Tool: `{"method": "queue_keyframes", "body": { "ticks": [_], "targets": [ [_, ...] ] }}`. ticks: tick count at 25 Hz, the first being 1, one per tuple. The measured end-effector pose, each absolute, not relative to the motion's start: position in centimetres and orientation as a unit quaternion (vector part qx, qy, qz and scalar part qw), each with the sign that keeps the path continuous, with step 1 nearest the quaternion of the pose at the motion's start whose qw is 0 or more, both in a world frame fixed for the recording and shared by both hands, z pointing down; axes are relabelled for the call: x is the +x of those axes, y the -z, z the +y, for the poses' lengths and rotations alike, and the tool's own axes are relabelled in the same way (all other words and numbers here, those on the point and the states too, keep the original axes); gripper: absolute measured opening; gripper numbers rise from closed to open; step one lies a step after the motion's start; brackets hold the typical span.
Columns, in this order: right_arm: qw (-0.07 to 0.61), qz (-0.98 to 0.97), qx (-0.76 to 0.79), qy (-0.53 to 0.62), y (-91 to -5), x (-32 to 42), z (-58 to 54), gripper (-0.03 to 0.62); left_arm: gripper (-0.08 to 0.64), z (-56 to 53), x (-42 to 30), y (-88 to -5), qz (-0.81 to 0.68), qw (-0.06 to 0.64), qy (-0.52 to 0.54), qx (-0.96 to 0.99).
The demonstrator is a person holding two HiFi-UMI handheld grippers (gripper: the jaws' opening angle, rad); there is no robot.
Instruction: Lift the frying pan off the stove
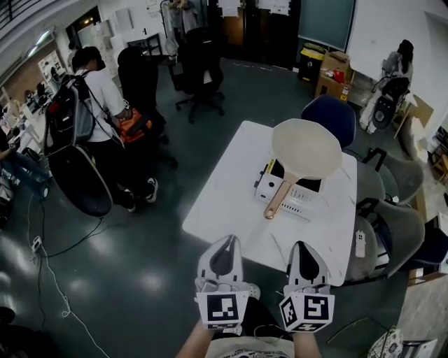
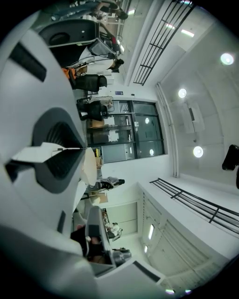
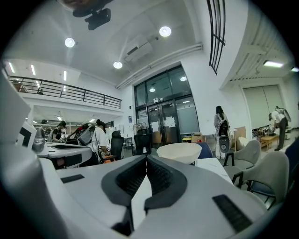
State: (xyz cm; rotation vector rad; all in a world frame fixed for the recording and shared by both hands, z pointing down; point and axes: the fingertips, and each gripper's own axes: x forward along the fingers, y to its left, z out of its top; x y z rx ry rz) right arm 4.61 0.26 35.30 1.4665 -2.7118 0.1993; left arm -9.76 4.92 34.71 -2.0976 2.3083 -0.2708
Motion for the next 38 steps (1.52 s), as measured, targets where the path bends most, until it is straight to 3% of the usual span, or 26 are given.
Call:
{"method": "queue_keyframes", "body": {
  "ticks": [12, 20, 38],
  "targets": [
    [0.020, -0.876, 0.469, -0.109, -36.7, 6.1, -8.0, 0.015, 0.020, -2.8, -8.9, -35.0, 0.743, -0.001, 0.097, -0.662],
    [0.001, -0.876, 0.424, -0.227, -39.1, 5.4, -9.0, 0.015, 0.020, -5.0, -8.6, -36.0, 0.738, -0.014, 0.102, -0.667],
    [-0.017, -0.846, 0.377, -0.376, -42.2, 1.8, -12.7, 0.037, 0.020, -11.6, -11.9, -38.5, 0.690, -0.033, 0.138, -0.710]
  ]
}}
